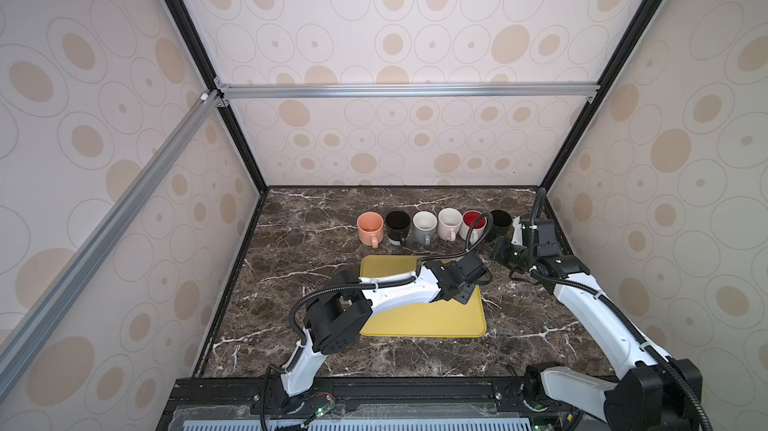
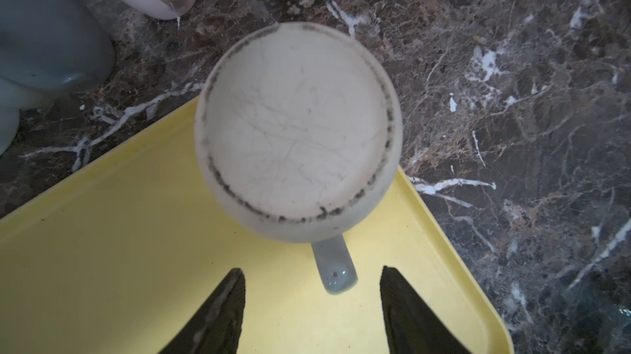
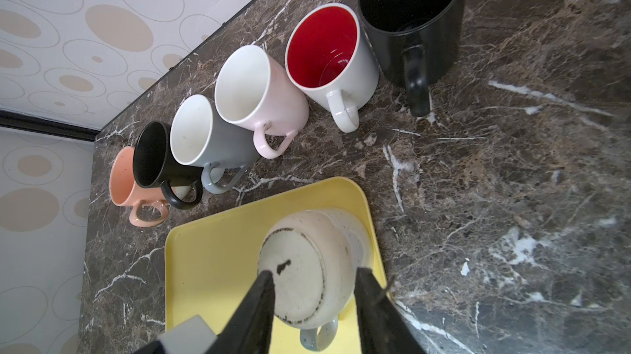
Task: Turn the mug right side up
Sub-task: 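Reach the left gripper over the upside-down cream mug while right moves aside, then lower the left gripper and close it on the cream mug's handle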
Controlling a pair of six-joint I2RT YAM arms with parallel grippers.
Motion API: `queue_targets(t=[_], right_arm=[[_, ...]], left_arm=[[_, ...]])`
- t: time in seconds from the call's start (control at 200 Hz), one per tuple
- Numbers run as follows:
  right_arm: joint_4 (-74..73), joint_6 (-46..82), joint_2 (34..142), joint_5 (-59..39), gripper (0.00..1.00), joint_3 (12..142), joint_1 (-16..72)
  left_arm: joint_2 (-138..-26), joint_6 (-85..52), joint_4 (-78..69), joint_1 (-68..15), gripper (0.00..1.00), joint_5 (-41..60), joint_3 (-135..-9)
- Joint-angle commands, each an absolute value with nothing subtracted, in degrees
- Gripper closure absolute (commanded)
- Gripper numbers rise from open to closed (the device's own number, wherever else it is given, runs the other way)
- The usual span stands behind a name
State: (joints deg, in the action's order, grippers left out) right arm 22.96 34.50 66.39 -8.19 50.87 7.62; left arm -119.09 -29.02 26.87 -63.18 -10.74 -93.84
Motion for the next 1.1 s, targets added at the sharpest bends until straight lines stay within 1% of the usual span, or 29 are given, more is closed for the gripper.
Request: queue_targets(t=[0.0, 0.055, 0.23, 0.5, 1.095], right_arm=[[22.0, 34.4, 65.2, -8.7, 0.58, 49.9, 7.1], [21.9, 34.3, 65.2, -8.9, 0.58, 49.7, 6.9], [21.4, 34.3, 64.6, -9.8, 0.59, 49.2, 5.4], [20.3, 34.2, 64.8, -11.1, 0.59, 48.7, 4.0], [17.8, 35.3, 65.3, -13.7, 0.6, 47.0, 3.5]], left_arm=[[-120.7, -27.9, 29.4, -63.4, 0.38, -10.9, -97.7], [-121.7, -27.9, 30.4, -63.3, 0.39, -10.8, -98.9], [-124.6, -28.1, 33.4, -63.0, 0.46, -10.8, -102.4], [-127.8, -28.0, 36.0, -62.4, 0.51, -10.3, -106.9], [-129.2, -29.1, 36.4, -60.8, 0.7, -9.4, -107.7]])
